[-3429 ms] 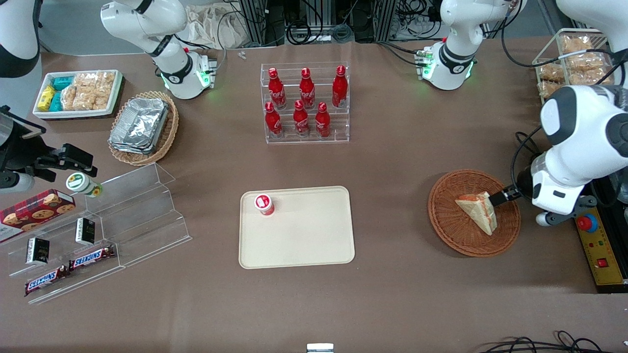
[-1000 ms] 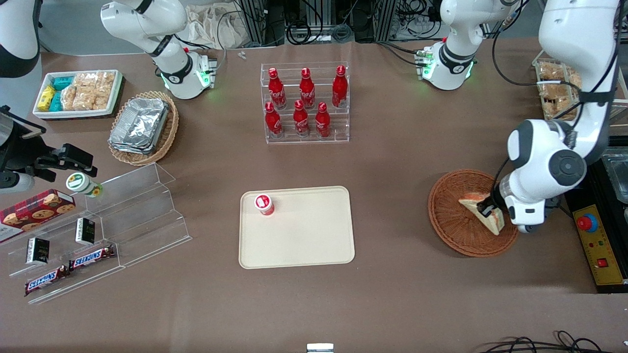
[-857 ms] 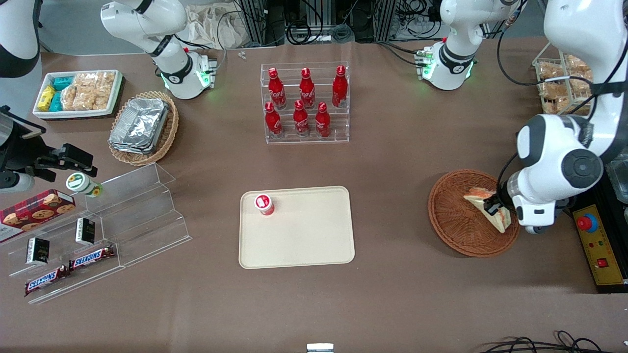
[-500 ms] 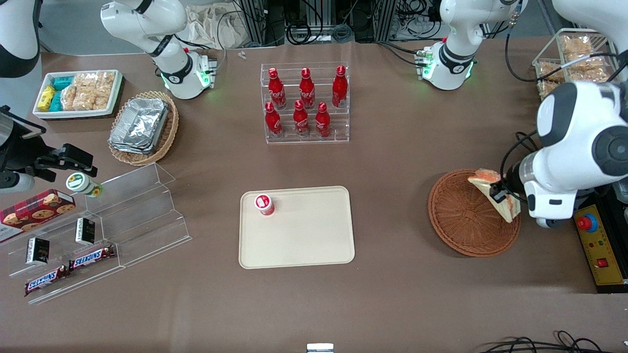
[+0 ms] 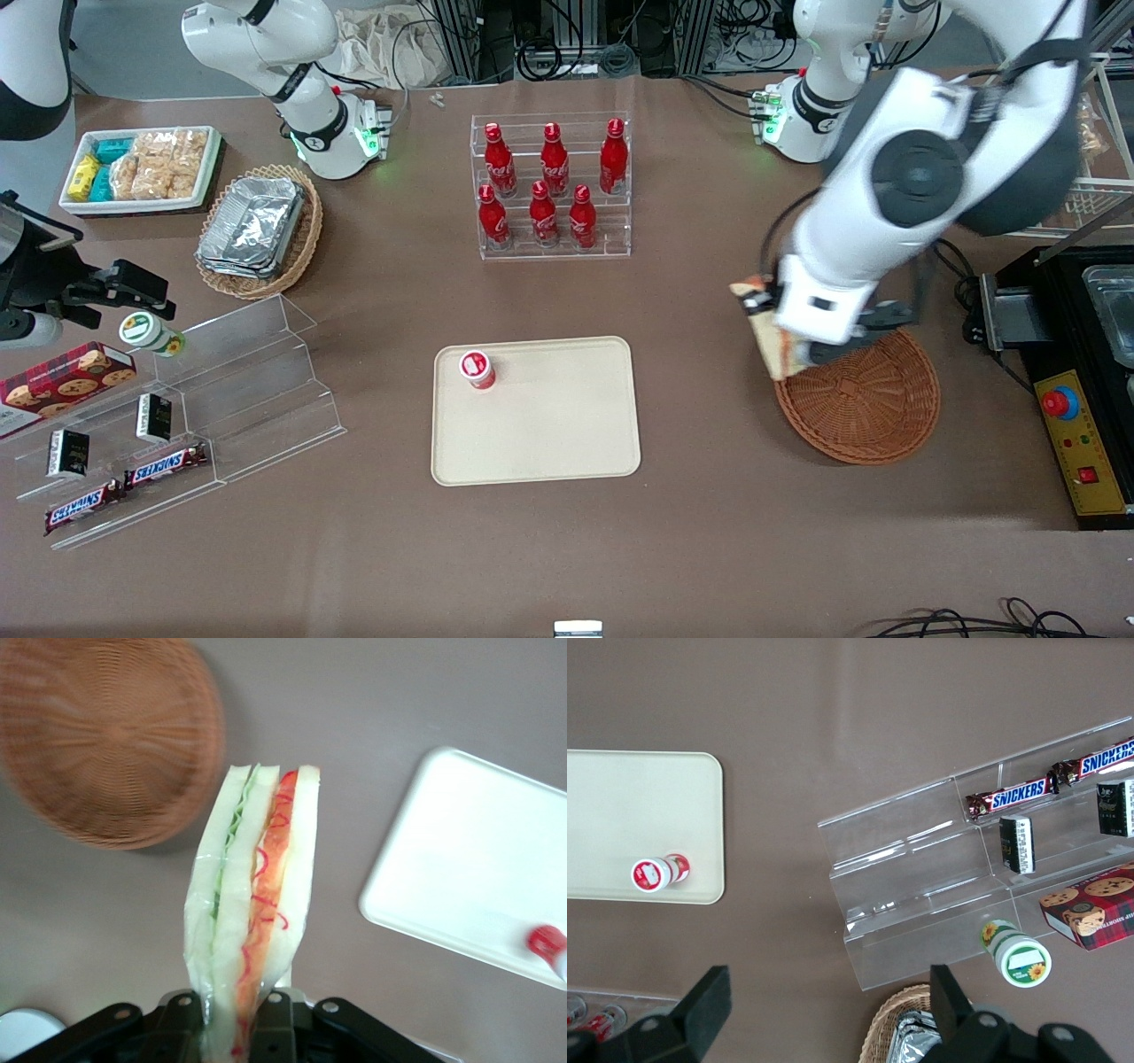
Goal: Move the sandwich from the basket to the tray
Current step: 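Carry the sandwich over the white tray with the left gripper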
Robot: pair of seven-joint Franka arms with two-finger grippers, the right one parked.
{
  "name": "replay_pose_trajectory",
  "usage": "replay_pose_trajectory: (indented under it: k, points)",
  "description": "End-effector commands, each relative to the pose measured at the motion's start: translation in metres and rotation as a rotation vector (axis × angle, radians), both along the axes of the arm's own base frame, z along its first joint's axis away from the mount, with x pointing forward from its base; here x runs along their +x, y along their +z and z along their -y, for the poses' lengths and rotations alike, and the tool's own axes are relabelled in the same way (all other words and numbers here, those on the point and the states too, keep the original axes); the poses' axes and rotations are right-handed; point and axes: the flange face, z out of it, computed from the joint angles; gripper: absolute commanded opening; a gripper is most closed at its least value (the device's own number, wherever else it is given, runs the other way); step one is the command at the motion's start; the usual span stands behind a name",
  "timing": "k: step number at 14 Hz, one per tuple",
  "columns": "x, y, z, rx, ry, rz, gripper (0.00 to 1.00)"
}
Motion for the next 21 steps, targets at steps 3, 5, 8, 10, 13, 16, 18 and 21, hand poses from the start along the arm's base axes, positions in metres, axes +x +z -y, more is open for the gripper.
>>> replay_pose_trajectory:
  k: [3, 5, 8, 10, 13, 16, 18, 21]
  points:
    - [-0.008, -0.086, 0.113, 0.035, -0.135, 0.056, 0.00]
    - [0.001, -0.126, 0.137, 0.018, -0.164, 0.035, 0.00]
    - [0.009, -0.173, 0.163, -0.054, -0.185, 0.068, 0.00]
    - [0.018, -0.202, 0.167, -0.056, -0.210, 0.116, 0.00]
    - [0.030, -0.235, 0.181, -0.073, -0.222, 0.146, 0.00]
    - [0.031, -0.252, 0.183, -0.060, -0.239, 0.154, 0.00]
    - [0.030, -0.267, 0.186, -0.073, -0.242, 0.155, 0.00]
    - [0.030, -0.272, 0.185, -0.069, -0.243, 0.154, 0.41]
